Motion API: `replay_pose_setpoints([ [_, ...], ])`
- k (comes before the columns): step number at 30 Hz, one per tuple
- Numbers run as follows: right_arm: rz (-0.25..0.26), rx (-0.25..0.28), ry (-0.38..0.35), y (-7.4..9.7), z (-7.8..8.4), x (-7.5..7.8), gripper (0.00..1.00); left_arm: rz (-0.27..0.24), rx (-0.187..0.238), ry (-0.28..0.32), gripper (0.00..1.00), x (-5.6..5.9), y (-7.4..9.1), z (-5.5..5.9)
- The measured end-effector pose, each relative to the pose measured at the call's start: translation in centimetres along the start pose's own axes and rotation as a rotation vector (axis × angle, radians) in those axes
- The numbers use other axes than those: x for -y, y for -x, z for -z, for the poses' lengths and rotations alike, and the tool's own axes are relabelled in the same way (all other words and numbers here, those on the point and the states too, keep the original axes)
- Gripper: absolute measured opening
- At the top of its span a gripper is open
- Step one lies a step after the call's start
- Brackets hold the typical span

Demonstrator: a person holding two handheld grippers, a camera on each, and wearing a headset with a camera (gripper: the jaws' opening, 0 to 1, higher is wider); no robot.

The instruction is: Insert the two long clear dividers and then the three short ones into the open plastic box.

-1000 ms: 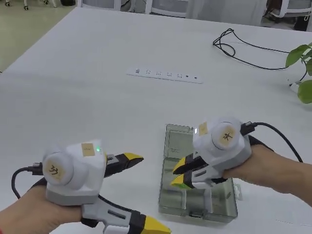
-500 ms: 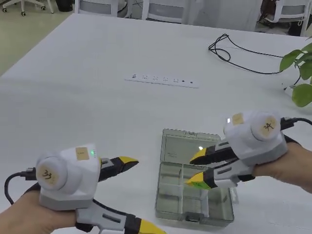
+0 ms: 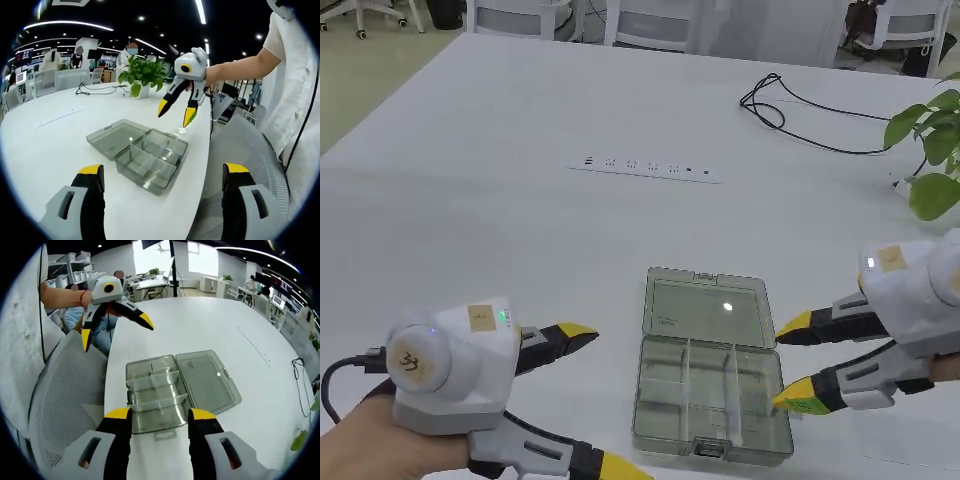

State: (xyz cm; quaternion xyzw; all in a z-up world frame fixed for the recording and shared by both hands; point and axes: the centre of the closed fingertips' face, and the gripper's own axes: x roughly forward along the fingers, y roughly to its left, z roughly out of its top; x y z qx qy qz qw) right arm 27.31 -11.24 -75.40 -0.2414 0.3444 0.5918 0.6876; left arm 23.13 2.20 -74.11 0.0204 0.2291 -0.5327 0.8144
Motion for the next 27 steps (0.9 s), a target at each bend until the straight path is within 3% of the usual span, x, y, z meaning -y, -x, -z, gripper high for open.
replay_pose_setpoints([
  [5, 0.005, -0.034, -0.004, 0.8, 2.2, 0.4, 0.49, 0.001, 0.002, 0.002, 1.0, 0.0, 0.0, -0.1],
  [11, 0.003, -0.084, -0.004, 1.4, 4.4, -0.3, 0.51, -0.003, 0.0, 0.002, 1.0, -0.1, 0.1, -0.1],
  [13, 0.002, -0.106, -0.004, 1.8, 6.0, 0.1, 0.51, -0.003, -0.002, 0.001, 1.0, -0.1, 0.1, 0.0],
  [27, -0.008, -0.3, 0.067, 1.9, 11.7, -0.1, 0.51, 0.0, -0.005, 0.005, 1.0, 0.0, 0.0, 0.0],
])
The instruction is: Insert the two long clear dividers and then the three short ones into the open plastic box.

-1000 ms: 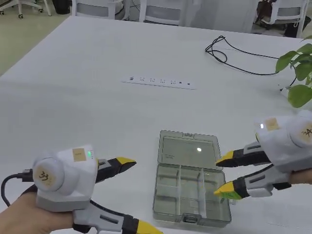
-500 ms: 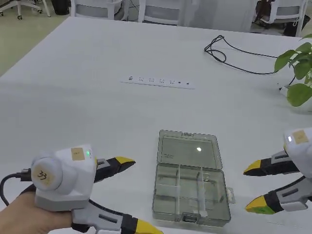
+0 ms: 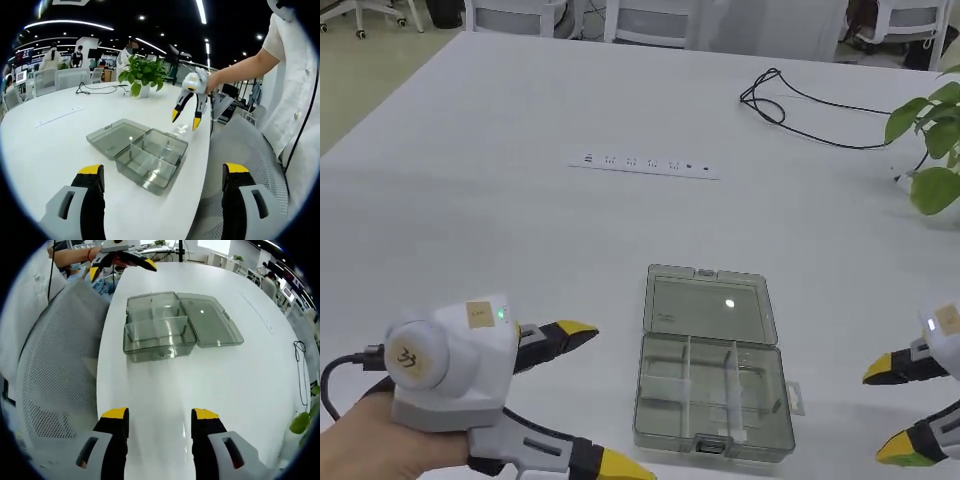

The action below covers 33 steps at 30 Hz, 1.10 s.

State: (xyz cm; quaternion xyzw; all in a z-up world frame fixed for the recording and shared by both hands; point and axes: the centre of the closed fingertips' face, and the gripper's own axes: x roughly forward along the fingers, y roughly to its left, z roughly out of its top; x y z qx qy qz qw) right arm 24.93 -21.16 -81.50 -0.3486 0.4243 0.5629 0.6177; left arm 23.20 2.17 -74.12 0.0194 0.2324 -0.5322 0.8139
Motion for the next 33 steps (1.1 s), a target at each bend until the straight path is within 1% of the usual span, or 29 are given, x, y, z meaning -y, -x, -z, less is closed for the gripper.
replay_pose_setpoints([
  [2, -0.007, -0.012, -0.008, -0.4, 0.6, 0.0, 0.51, 0.001, -0.002, 0.001, 1.0, 0.0, 0.0, 0.0],
  [5, -0.002, -0.046, 0.014, -0.7, 1.4, 0.1, 0.5, 0.001, -0.001, 0.003, 1.0, 0.0, 0.0, 0.0],
  [12, 0.011, -0.106, 0.039, -1.4, 3.1, 0.8, 0.47, -0.001, -0.005, 0.005, 1.0, 0.0, 0.0, 0.1],
  [16, 0.015, -0.137, 0.061, -1.7, 3.9, 1.0, 0.45, -0.001, -0.003, 0.007, 1.0, 0.0, 0.1, 0.1],
  [19, 0.017, -0.157, 0.075, -2.2, 4.8, 1.4, 0.44, -0.002, -0.004, 0.009, 1.0, 0.0, 0.1, 0.1],
  [22, 0.028, -0.17, 0.093, -2.1, 5.1, 1.8, 0.42, -0.001, -0.003, 0.01, 1.0, 0.1, 0.1, 0.1],
  [23, 0.028, -0.169, 0.087, -2.2, 5.1, 1.9, 0.42, -0.002, -0.002, 0.011, 1.0, 0.1, 0.1, 0.1],
  [26, 0.028, -0.172, 0.095, -2.1, 5.2, 1.9, 0.41, -0.001, 0.001, 0.014, 1.0, 0.1, 0.0, 0.1],
  [29, 0.032, -0.173, 0.098, -2.1, 5.3, 2.1, 0.33, -0.001, 0.004, 0.013, 1.0, 0.1, 0.0, 0.0],
  [33, 0.035, -0.178, 0.098, -2.2, 5.3, 2.1, 0.33, -0.002, 0.01, 0.014, 1.0, 0.0, 0.0, 0.0],
])
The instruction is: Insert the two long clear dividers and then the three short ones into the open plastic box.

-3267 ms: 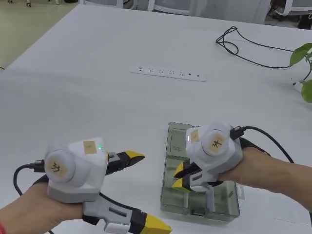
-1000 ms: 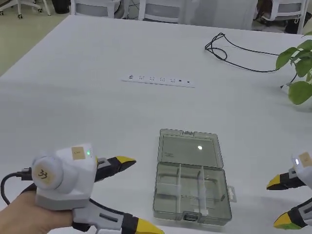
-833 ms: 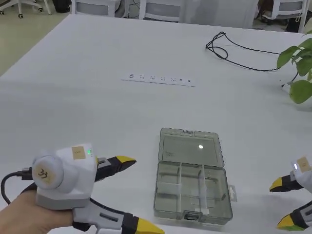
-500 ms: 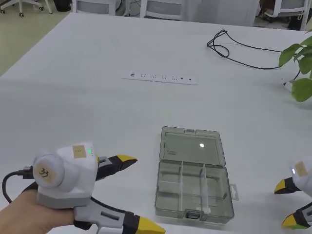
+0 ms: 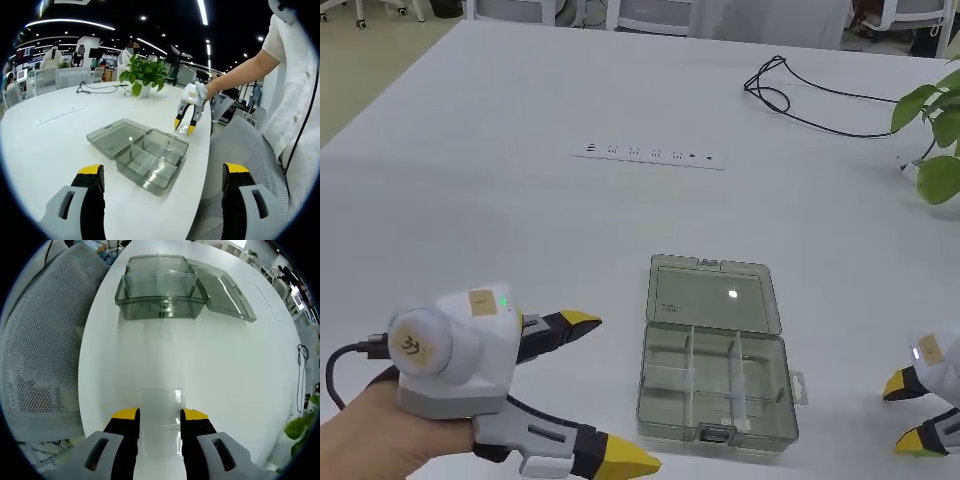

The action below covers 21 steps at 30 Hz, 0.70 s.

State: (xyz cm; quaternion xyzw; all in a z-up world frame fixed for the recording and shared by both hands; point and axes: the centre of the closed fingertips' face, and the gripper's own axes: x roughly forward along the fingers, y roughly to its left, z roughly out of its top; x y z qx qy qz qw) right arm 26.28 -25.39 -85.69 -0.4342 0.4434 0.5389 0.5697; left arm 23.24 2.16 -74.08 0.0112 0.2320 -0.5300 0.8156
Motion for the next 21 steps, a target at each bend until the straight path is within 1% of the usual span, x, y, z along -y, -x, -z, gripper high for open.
replay_pose_setpoints([
  [7, 0.022, -0.004, 0.017, 0.2, -0.2, -0.1, 0.33, -0.001, 0.001, 0.001, 1.0, 0.0, 0.2, 0.0],
  [11, 0.038, 0.017, 0.012, 0.7, -0.9, -0.1, 0.33, -0.003, 0.007, 0.005, 1.0, -0.1, 0.3, -0.2],
  [13, 0.052, 0.028, 0.016, 1.3, -1.5, 0.0, 0.33, -0.006, 0.011, 0.014, 1.0, -0.2, 0.3, -0.4],
  [16, 0.076, 0.053, 0.02, 2.2, -2.6, 0.2, 0.33, -0.014, 0.027, 0.033, 0.99, -0.3, 0.3, -1.0],
  [18, 0.092, 0.068, 0.025, 2.9, -3.4, 0.3, 0.33, -0.013, 0.041, 0.046, 0.98, -0.2, 0.2, -1.6],
  [21, 0.123, 0.096, 0.044, 4.4, -5.2, 0.3, 0.33, -0.012, 0.052, 0.057, 0.97, -0.1, 0.0, -2.3],
])
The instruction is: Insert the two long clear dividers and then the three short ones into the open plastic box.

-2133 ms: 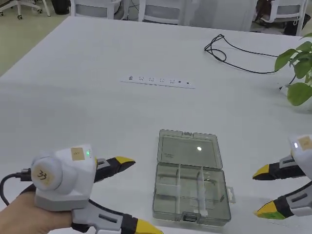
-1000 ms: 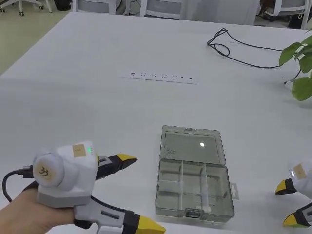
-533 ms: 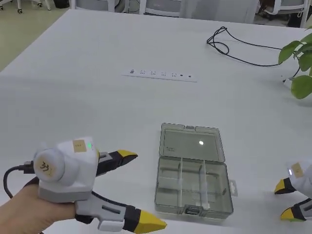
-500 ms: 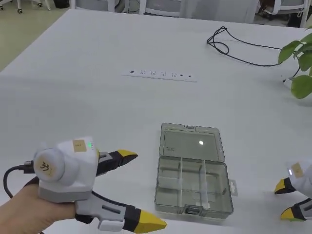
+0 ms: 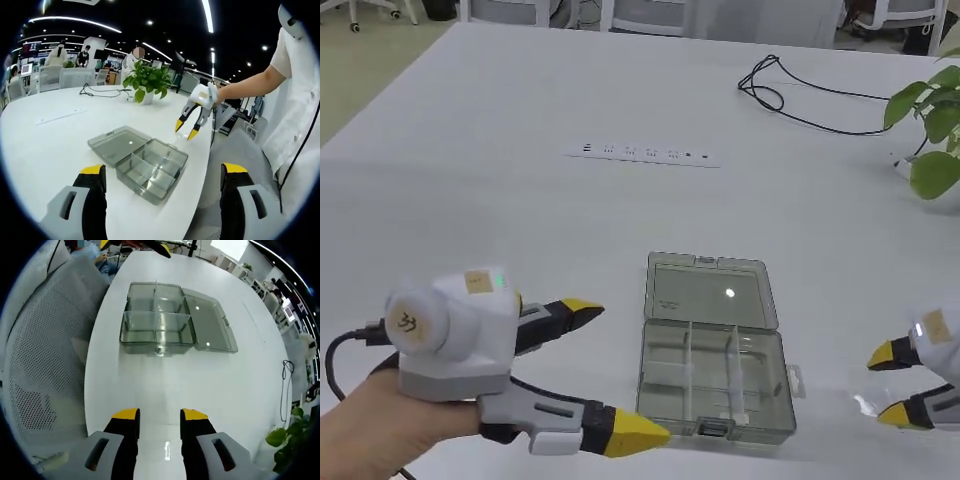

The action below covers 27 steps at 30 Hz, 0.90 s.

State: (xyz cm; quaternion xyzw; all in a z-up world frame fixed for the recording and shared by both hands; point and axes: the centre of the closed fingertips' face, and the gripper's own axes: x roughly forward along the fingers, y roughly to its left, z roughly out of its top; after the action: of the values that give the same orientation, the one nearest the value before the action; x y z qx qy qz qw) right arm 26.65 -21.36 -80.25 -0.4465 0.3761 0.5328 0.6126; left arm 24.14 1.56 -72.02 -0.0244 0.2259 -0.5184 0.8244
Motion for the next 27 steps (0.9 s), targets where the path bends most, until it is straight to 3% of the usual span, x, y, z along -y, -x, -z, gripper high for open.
replay_pose_setpoints([
  [5, 0.04, 0.034, 0.03, 1.7, -2.9, 0.2, 0.33, 0.011, 0.026, 0.035, 0.94, 0.4, -0.7, -1.1],
  [11, 0.098, 0.052, 0.078, 3.4, -5.8, 0.8, 0.33, 0.027, 0.055, 0.166, 0.84, 1.2, -2.0, -2.3],
  [19, 0.141, 0.099, 0.111, 5.6, -10.2, 0.6, 0.33, 0.053, 0.093, 0.346, 0.72, 1.9, -3.1, -3.7],
  [23, 0.155, 0.119, 0.113, 6.3, -11.9, 0.3, 0.33, 0.07, 0.095, 0.401, 0.62, 2.3, -3.6, -4.0],
  [27, 0.16, 0.125, 0.131, 6.7, -13.5, -0.4, 0.33, 0.099, 0.092, 0.443, 0.59, 3.3, -4.4, -4.3],
])
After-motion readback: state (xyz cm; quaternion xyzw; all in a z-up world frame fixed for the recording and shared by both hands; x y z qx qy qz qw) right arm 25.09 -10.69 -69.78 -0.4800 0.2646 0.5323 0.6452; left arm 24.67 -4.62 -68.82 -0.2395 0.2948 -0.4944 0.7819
